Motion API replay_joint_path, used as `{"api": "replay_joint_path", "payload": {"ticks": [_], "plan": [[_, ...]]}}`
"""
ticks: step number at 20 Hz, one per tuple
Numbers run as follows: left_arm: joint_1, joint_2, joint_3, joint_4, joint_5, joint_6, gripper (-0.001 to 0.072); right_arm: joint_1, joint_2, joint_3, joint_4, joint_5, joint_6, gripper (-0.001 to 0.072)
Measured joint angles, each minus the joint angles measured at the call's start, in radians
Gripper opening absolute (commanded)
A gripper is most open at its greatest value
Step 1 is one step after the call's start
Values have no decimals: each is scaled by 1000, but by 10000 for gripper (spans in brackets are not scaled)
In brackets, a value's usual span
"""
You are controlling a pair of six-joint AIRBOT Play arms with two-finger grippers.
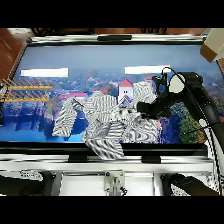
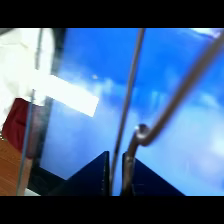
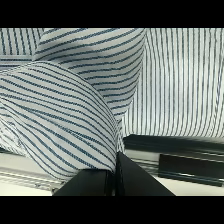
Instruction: Fold the shirts.
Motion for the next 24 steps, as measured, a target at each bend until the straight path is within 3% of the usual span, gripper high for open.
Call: {"api": "replay_joint_path", "payload": {"ticks": [14, 19, 24], "plan": [[-73, 108, 52, -38, -49, -10, 53, 0, 0, 0, -18, -43, -2, 68], [-127, 248, 84, -73, -48, -122, 53, 0, 0, 10, -24, -43, -49, 69], [-270, 409, 133, -258, -95, -154, 53, 0, 0, 90, -117, 28, -72, 68]]}}
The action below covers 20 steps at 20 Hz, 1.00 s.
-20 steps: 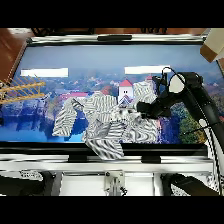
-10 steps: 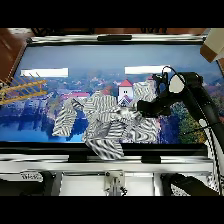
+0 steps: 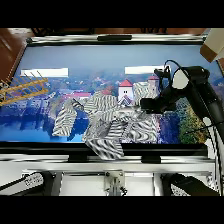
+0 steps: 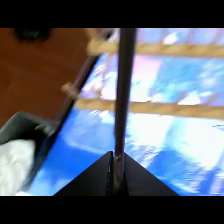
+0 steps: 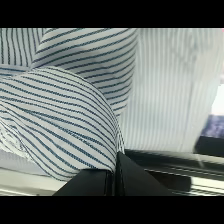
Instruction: Fold the shirts.
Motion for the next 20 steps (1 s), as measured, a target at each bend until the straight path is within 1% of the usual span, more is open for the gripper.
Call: {"api": "replay_joint_path", "payload": {"ticks": [2, 3, 5, 9, 12, 14, 17, 20], "plan": [[-98, 60, 9, -91, -64, 0, 52, 0, 0, 51, -59, 52, -24, 69], [-161, 85, 11, -130, -122, 0, 51, 0, 0, 79, -90, 84, -48, 68], [-306, 130, 11, -162, -246, -13, 51, 0, 0, 129, -161, 140, -103, 68], [-656, 225, -13, -77, -481, -74, 51, 0, 0, 182, -311, 184, -192, 68], [-924, 297, -26, -38, -657, -103, 51, -1, -1, 195, -362, 177, -229, 67], [-1077, 341, -31, 14, -781, -139, 51, -1, -1, 198, -379, 157, -243, 68], [-1266, 406, -58, 42, -880, -209, 51, -1, -1, 201, -391, 126, -259, 68], [-1393, 452, -135, 58, -925, -278, 51, -1, -1, 202, -398, 105, -272, 68]]}}
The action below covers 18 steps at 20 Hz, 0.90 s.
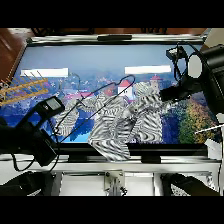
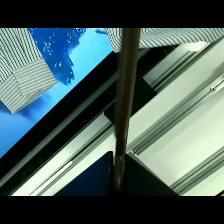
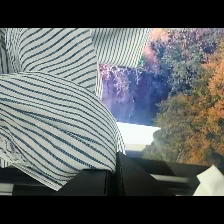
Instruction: Fold the shirts.
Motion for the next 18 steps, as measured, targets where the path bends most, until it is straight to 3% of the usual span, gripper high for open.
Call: {"api": "replay_joint_path", "payload": {"ticks": [3, 7, 12, 18], "plan": [[-82, 14, -101, 1, 22, -34, 51, 0, 0, 0, 1, -15, -7, 68], [-126, -1, -186, 5, 180, -79, 51, 0, 0, 0, 19, -23, -14, 68], [-144, -59, -215, -4, 329, -77, 51, 0, 0, 0, 29, -28, -21, 68], [-181, -51, -219, 3, 270, -21, 51, 0, 0, 0, 20, -38, -22, 68]]}}
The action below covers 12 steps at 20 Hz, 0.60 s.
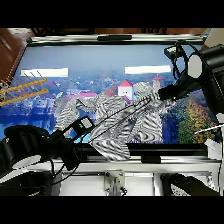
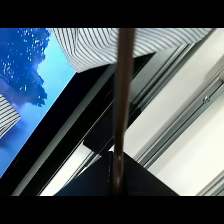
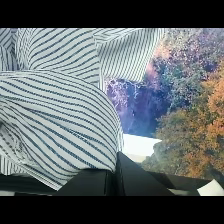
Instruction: Fold the shirts.
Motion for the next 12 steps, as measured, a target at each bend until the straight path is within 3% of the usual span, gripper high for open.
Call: {"api": "replay_joint_path", "payload": {"ticks": [4, 12], "plan": [[-71, 3, -1, -6, -14, -6, 50, 0, 0, 0, 2, -4, 0, 68], [-98, -26, -1, 91, 96, -143, 50, 1, 42, 0, 43, -7, 0, 68]]}}
